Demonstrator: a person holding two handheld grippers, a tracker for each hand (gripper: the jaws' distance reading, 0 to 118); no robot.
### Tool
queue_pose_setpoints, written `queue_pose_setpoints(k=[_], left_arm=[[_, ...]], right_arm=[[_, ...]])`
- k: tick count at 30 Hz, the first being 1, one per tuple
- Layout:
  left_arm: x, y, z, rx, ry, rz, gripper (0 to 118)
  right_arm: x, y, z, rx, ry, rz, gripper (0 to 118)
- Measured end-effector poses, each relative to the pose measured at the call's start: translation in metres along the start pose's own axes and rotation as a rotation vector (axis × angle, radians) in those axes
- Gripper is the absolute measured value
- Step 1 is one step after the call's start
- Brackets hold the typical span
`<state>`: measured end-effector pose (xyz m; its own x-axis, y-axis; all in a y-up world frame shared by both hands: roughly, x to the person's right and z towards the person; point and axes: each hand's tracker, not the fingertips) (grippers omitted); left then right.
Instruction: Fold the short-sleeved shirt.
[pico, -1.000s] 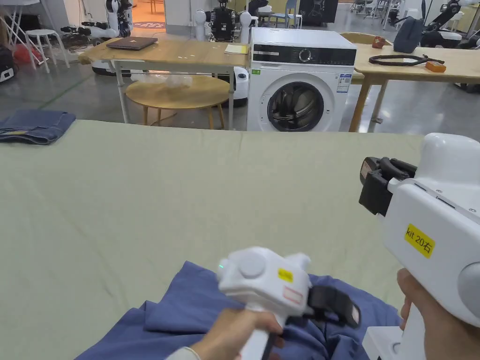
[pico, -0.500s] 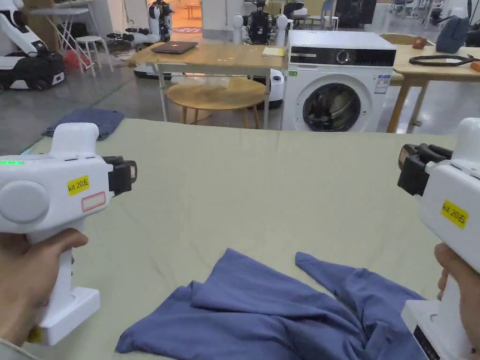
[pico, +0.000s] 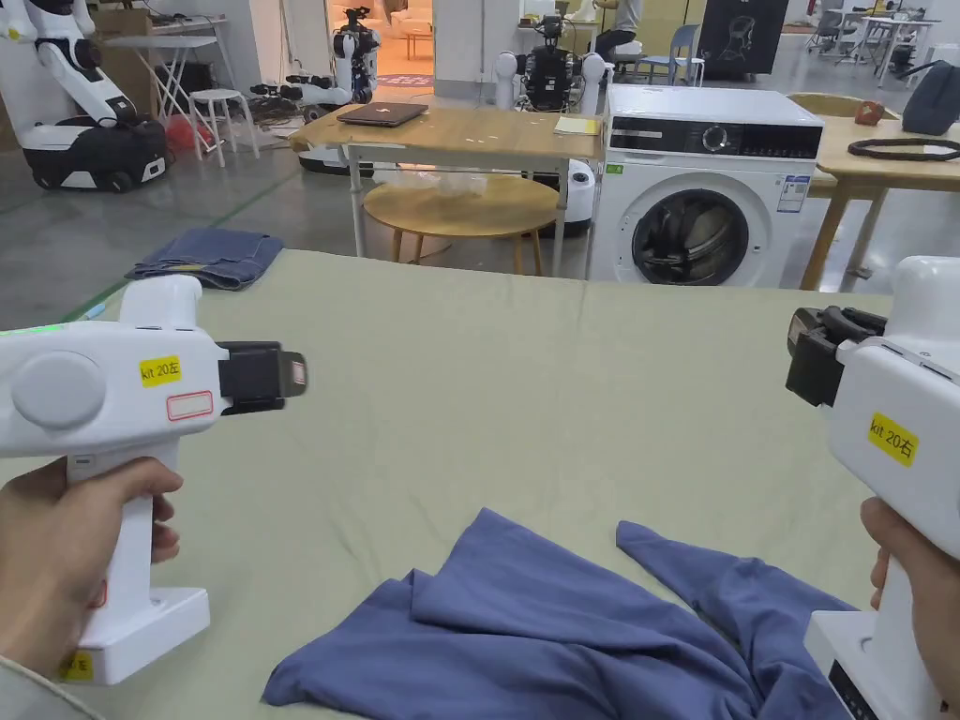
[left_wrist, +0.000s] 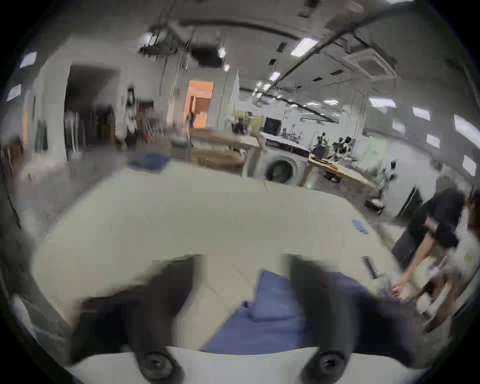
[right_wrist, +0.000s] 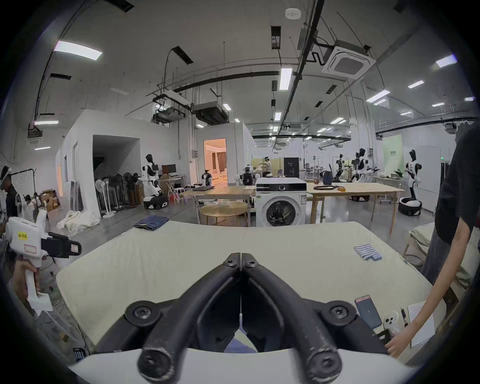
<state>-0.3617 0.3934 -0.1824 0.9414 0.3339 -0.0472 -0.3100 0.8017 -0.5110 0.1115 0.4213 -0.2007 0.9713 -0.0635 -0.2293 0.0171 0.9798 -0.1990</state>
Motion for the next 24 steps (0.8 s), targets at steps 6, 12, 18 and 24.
queue_pose_setpoints(k=[6,12,18,24], left_arm=[[-0.042,-0.045,-0.078,-0.462,0.145,0.103,116],[-0.054,-0.163,-0.155,-0.705,0.095,0.160,110],[-0.013,-0.181,-0.156,-0.770,0.213,-0.064,52],[-0.060,-0.172,-0.173,-0.712,0.160,-0.006,0]], right_arm=[[0.004,-0.014,-0.004,-0.035,0.001,-0.011,0],[0.008,-0.026,-0.014,-0.083,-0.001,-0.025,0],[0.010,-0.026,-0.013,-0.091,-0.013,0.001,0],[0.027,-0.024,-0.015,-0.090,-0.032,0.002,0]])
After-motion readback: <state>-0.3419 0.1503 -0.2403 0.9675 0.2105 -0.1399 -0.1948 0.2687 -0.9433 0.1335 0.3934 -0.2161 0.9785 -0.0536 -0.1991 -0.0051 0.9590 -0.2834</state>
